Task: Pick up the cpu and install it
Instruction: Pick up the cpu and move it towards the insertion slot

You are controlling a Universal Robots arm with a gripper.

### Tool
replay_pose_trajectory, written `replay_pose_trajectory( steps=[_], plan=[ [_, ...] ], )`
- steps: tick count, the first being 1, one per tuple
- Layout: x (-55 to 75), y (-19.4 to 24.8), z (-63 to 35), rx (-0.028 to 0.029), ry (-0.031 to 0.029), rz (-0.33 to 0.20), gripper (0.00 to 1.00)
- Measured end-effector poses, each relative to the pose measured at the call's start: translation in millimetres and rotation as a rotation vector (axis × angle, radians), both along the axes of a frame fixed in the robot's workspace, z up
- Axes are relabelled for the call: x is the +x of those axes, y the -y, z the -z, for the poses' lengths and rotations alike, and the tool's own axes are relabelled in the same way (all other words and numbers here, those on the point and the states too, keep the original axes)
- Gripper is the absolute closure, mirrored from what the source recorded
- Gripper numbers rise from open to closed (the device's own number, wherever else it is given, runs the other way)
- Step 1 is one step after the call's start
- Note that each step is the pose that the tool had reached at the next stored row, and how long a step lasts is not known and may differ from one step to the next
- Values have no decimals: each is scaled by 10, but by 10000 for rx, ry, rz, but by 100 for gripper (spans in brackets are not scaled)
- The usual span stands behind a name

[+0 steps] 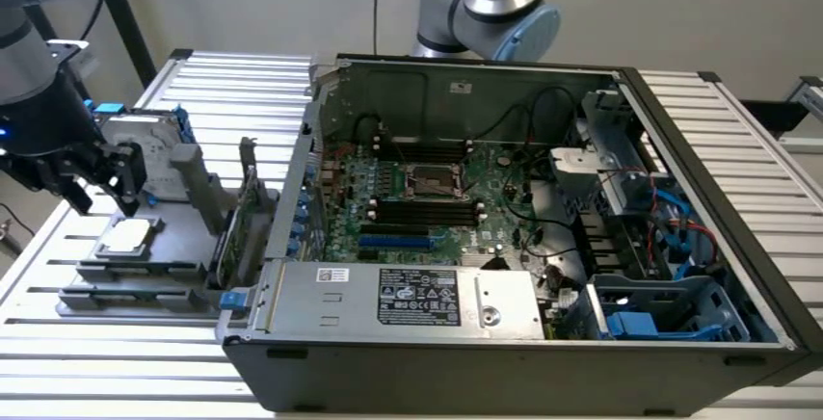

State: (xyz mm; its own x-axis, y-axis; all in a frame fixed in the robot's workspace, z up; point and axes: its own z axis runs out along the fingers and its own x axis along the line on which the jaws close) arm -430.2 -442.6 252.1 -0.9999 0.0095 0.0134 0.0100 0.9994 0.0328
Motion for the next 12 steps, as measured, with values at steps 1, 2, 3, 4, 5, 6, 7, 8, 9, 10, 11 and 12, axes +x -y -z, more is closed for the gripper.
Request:
replay_pose_trajectory(
  steps=[1,2,3,4,5,6,7,8,9,10,11,12],
  plan=[
    [0,0,6,10,-26,1,41],
    [0,0,14,17,-46,2,41],
    [0,0,27,21,-53,2,41],
    [0,0,43,24,-55,3,41],
    [0,0,60,26,-55,2,41],
    [1,0,78,28,-55,2,41],
    [1,0,97,30,-56,2,41],
    [1,0,115,32,-55,2,41],
    [1,0,134,33,-55,2,41],
    [1,0,152,34,-55,2,41],
    [2,-1,169,34,-56,1,41],
    [1,-6,187,34,-56,1,41]
  ],
)
